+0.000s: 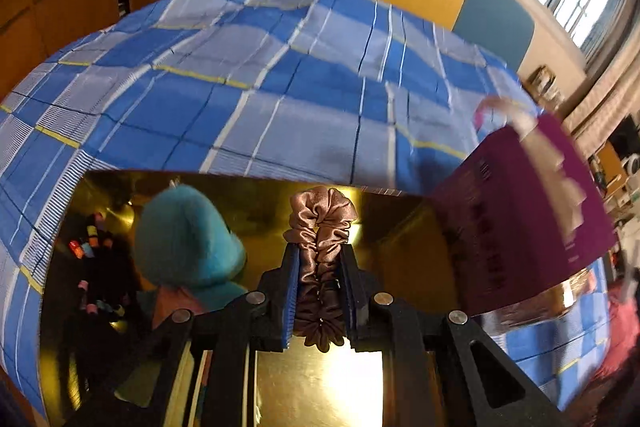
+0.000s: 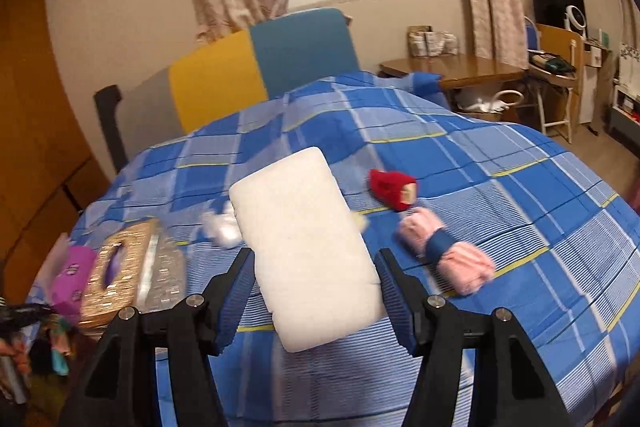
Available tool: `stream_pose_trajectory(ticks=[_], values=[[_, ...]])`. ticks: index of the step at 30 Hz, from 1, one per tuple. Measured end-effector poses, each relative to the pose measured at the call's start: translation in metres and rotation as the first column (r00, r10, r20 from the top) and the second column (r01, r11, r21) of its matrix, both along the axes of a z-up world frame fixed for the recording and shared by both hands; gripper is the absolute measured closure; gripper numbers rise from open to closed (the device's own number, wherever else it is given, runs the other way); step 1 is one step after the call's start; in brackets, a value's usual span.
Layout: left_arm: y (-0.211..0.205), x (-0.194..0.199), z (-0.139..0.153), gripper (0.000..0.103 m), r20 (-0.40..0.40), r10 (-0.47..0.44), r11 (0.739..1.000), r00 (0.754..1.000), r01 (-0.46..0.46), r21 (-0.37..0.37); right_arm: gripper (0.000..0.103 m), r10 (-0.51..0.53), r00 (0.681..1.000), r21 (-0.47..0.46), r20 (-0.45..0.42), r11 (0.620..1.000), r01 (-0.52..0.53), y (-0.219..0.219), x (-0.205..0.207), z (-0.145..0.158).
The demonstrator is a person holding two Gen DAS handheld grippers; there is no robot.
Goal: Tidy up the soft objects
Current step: 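Carry the scrunchie into the gold tray and open the left tool, then lower the white pad into the gold tray and open the right tool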
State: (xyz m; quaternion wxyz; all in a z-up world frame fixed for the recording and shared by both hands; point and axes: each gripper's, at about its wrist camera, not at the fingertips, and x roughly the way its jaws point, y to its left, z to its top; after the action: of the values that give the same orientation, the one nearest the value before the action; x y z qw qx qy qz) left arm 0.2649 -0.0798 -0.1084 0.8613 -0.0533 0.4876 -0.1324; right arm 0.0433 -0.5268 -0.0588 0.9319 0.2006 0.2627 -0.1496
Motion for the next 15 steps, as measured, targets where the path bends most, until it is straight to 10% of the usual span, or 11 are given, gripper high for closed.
stream_pose_trajectory(ticks=[3,10,15], values=[[-0.002,0.002,-0.010,0.080,-0.004,-0.002,1.000,1.000,0.002,0.025,0.041,0.035,0.999,0.019,0.017,0.999,-0.035,0.021,-0.005,0.007],[0.005,-0.002,-0.016,0.032,0.014,0.030,0.999,0.999,-0.030,0.027,0.041,0.139,0.989,0.034,0.042,0.989,-0.141,0.072,-0.011,0.017],[0.015,-0.021,0.004,0.025,0.075,0.046,0.999,0.996,-0.045,-0.021,0.041,0.214,0.976,0.011,0.033,0.977,-0.214,0.110,-0.010,0.019]])
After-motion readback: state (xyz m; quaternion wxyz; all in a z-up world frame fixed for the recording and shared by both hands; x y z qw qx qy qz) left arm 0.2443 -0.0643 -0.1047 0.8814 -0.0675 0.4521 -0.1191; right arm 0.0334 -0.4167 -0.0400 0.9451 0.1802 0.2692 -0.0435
